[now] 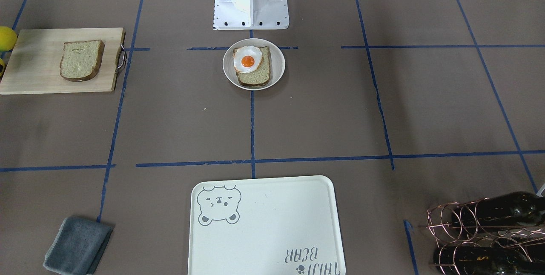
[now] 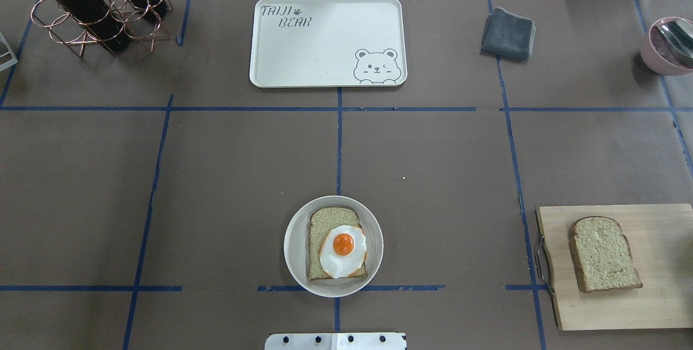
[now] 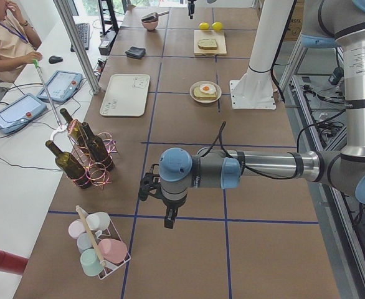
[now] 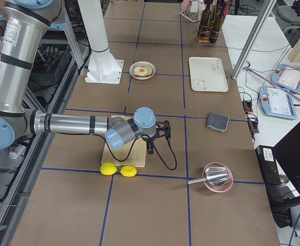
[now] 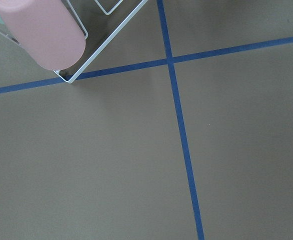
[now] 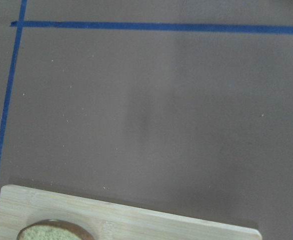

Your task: Make sandwich and place on tray

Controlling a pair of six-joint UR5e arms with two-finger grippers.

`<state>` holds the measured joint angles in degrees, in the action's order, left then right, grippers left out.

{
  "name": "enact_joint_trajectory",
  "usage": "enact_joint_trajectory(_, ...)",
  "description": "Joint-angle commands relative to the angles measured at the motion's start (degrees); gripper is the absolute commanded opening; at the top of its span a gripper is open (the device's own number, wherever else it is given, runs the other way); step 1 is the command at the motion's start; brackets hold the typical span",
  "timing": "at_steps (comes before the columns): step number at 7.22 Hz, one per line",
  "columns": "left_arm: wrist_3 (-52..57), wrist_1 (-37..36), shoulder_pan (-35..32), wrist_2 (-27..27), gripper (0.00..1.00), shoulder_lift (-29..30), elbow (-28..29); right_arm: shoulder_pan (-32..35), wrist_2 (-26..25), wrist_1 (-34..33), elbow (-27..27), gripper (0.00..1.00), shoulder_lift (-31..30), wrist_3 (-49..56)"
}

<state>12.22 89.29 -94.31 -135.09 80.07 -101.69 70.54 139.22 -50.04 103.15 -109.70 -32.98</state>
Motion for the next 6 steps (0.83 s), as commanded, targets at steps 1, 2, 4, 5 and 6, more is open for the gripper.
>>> enact_joint_trajectory(1, 0.0, 0.0, 0.0, 0.0, 1.00, 0.0, 0.0, -8.0, -5.3, 15.7, -0.1, 1.00, -4.2, -17.6)
enact_joint_trajectory(2, 0.0, 0.1, 0.0, 0.0, 1.00, 0.0, 0.0, -12.5, -7.7, 20.0, -0.1, 0.98, -4.3, -21.4)
enact_joint_trajectory(4, 0.0, 0.2, 0.0, 0.0, 1.00, 0.0, 0.0, -17.5, -10.5, 23.0, -0.1, 0.89, -5.5, -22.0)
enact_joint_trajectory(5, 0.0, 0.2, 0.1, 0.0, 1.00, 0.0, 0.0, -19.5, -13.1, 23.1, -0.5, 0.85, -5.8, -22.0)
enact_joint_trajectory(6, 0.0, 0.2, 0.1, 0.0, 1.00, 0.0, 0.1, -20.9, -13.9, 23.1, -0.7, 0.81, -5.8, -22.1)
